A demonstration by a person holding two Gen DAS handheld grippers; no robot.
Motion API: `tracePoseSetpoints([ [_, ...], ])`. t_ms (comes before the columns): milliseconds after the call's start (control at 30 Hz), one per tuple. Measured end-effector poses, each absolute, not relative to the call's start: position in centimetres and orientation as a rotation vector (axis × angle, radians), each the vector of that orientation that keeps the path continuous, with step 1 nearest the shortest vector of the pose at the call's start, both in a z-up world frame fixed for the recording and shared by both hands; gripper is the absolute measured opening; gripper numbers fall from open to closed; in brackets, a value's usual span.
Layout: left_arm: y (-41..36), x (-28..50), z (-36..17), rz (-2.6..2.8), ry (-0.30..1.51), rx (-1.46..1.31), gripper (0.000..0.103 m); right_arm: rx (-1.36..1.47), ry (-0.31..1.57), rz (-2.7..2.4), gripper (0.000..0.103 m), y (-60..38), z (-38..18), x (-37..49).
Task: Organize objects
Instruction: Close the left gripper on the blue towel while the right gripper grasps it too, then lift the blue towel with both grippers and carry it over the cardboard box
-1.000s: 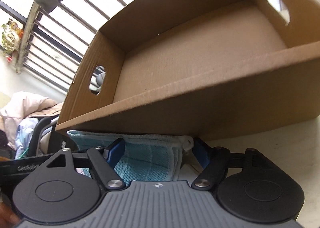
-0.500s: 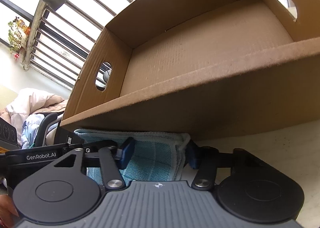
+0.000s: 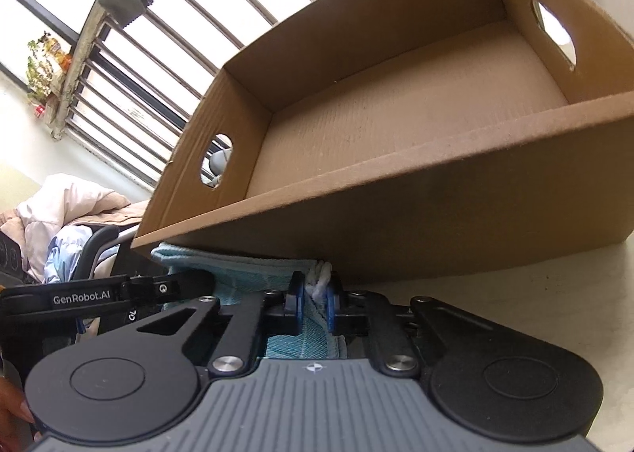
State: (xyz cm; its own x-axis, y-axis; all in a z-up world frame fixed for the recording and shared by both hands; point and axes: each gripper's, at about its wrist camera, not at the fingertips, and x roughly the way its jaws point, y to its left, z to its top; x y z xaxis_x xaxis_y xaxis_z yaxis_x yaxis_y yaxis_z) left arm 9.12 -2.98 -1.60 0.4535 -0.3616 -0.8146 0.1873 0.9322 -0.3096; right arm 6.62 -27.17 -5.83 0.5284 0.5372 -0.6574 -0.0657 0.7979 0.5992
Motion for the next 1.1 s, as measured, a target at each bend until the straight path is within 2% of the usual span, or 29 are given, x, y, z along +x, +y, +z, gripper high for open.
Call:
tracePoseSetpoints([
  [1100, -5.7, 5.0, 4.7, -0.478, 0.922, -0.23, 0.007, 0.5, 0.724, 0.326, 0.009, -29.0, 2.7, 0.9],
])
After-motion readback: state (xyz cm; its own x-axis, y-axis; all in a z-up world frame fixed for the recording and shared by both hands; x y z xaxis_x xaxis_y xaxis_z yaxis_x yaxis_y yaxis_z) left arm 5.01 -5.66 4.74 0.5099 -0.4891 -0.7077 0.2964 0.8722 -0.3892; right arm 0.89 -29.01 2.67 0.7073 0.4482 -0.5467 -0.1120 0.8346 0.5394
